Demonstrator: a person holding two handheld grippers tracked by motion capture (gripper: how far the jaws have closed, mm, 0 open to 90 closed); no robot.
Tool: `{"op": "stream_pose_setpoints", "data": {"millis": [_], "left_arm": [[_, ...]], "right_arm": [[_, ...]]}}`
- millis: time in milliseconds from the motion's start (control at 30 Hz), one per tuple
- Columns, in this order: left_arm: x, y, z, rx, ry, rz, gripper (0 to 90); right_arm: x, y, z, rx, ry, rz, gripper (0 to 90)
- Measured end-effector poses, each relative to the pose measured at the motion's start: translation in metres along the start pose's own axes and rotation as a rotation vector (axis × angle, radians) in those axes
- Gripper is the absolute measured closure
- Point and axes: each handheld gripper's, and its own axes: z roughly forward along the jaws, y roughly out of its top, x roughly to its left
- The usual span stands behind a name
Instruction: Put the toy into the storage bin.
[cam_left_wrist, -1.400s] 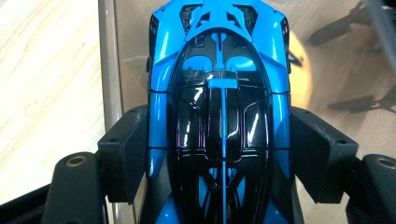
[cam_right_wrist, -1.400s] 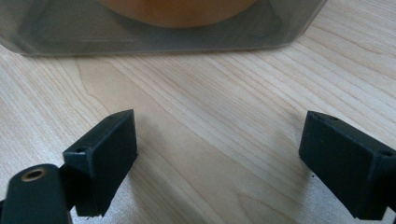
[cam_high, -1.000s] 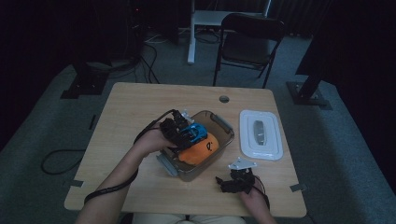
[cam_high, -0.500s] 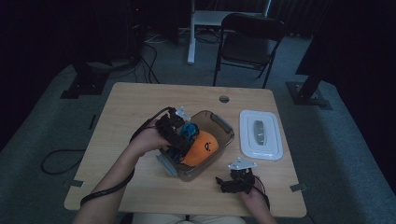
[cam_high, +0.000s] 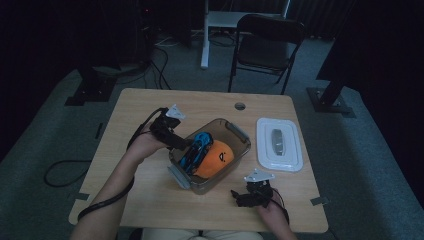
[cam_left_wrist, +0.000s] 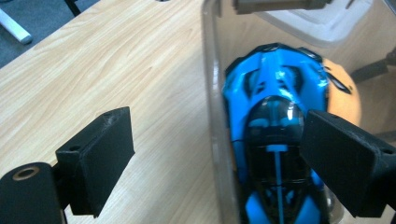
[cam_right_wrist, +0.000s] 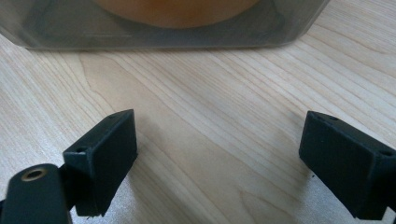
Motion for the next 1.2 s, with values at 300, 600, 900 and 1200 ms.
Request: {"op": "stream_pose_setpoints", "data": {"millis": [300, 600, 900, 1200], "left_arm": [[0.032, -0.023, 0.002, -0.05, 0.047, -0.076, 10.7], [0.054, -0.054, 0.028, -0.052, 0.061, -0.148, 10.7], [0.063, -0.076, 0.07, -0.006, 0.058, -0.196, 10.7], [0.045, -0.073, 0.093, 0.016, 0.011, -0.135, 10.7]], "right_arm": [[0.0, 0.0, 0.0, 0.003, 0.001, -0.001, 11.0], [-0.006, 0.01, -0.001, 0.0, -0.004, 0.008, 11.0], [-0.017, 0.02, 0.002, -0.029, -0.039, 0.05, 10.9], [-0.02, 0.028, 0.005, -0.041, -0.058, 0.073, 11.0]]}}
